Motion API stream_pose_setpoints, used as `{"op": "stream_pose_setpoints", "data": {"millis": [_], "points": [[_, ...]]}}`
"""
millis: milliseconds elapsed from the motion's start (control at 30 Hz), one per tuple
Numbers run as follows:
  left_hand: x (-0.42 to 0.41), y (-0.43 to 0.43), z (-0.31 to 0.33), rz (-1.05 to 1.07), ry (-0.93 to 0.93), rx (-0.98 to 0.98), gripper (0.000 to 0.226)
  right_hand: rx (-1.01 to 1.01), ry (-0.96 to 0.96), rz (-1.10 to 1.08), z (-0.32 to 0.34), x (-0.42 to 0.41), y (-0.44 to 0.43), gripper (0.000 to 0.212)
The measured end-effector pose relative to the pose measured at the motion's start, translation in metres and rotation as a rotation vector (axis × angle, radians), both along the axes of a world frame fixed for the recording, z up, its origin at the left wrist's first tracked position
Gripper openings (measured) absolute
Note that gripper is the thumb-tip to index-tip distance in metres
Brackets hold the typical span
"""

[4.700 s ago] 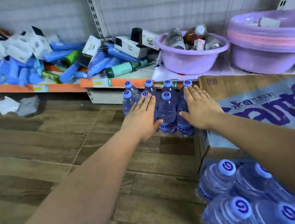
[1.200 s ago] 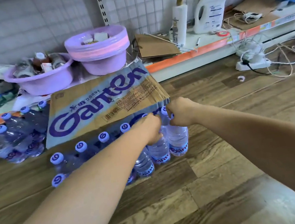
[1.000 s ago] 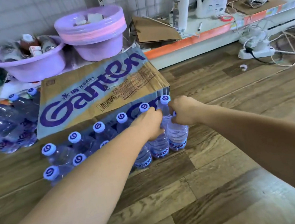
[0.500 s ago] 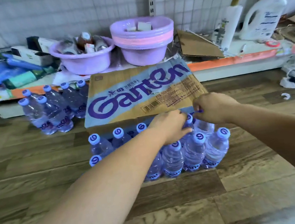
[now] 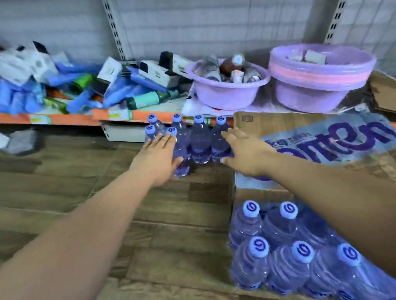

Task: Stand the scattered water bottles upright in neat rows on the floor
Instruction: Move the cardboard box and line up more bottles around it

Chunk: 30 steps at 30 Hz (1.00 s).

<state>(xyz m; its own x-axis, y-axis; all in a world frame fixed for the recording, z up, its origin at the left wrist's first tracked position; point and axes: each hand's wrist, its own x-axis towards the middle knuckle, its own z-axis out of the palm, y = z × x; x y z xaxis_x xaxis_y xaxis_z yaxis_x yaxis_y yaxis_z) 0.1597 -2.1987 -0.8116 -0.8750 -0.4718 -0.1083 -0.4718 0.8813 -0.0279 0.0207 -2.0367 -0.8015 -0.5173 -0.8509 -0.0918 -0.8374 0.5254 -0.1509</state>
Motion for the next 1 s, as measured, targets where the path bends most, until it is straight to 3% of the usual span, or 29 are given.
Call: {"op": "stream_pose_setpoints", "data": {"millis": [167, 367, 667, 1000], "points": [[0.024, -0.071, -0.016, 0.081, 0.03, 0.008, 0.063, -0.033, -0.062, 0.025, -0.023, 0.01, -0.1, 0.074], [0.028, -0.12, -0.039, 0.116, 0.07, 0.051, 0.063, 0.06, 0.012, 0.026, -0.049, 0.013, -0.171, 0.074], [0.019, -0.145, -0.073, 0.041, 0.064, 0.053, 0.069, 0.168, 0.032, -0.023, -0.072, -0.003, -0.206, 0.076], [-0.044, -0.16, -0.064, -0.016, 0.077, -0.022, 0.068, 0.086, 0.069, -0.049, -0.092, 0.0, -0.21, 0.081]]}}
